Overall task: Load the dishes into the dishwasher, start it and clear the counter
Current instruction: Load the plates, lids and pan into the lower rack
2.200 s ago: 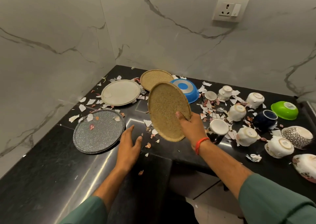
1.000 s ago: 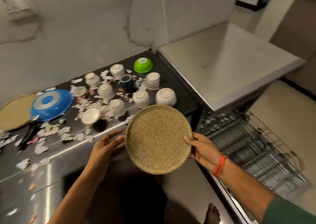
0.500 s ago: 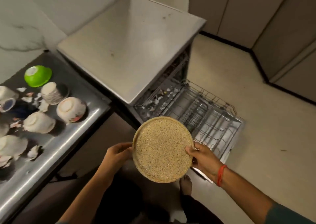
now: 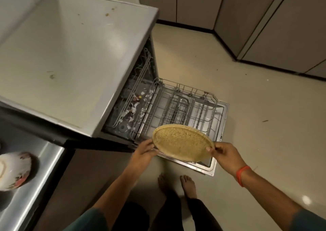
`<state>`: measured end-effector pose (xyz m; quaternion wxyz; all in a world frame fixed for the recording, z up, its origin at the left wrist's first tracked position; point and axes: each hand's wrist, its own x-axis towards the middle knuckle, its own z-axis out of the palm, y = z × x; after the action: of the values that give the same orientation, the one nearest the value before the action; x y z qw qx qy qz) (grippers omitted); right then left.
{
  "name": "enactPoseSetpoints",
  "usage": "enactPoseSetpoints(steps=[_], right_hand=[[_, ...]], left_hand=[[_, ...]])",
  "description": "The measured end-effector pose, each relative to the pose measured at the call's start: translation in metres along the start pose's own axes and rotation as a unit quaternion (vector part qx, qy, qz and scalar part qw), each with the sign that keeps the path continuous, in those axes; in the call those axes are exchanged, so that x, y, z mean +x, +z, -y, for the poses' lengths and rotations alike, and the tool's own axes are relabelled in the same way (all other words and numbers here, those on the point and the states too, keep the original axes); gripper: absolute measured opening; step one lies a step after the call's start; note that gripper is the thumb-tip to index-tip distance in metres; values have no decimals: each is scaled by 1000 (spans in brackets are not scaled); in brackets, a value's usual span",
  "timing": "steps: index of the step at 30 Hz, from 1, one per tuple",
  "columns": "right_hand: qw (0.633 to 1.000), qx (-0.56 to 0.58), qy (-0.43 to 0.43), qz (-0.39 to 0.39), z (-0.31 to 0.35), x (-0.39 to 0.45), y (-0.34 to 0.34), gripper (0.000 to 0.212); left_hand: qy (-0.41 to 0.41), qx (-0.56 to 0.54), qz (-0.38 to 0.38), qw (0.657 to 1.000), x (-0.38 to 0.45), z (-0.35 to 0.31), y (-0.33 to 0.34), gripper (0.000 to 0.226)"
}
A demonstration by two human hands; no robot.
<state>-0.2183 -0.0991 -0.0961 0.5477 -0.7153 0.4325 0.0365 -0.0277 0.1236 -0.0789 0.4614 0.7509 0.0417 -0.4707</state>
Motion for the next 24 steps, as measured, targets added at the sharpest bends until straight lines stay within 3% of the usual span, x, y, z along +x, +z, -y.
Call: enactPoseSetpoints(steps=[2,4,8,24], right_hand=[[997,-56,-27,-36,-2,16,-2,29],[991,-112,-30,-70,-10,36,1,19],[978,-159,11,-132,-44,75,19,30],[968,-240,30,-73,-156,161,96,30]], left_hand=[[-16,0,21,1000,27,-1,7,43],[-28,5,27,999,60,0,16,50],[-36,22,38,998,114,5,38,56],[-139,-4,95,986,215,96,82,50]])
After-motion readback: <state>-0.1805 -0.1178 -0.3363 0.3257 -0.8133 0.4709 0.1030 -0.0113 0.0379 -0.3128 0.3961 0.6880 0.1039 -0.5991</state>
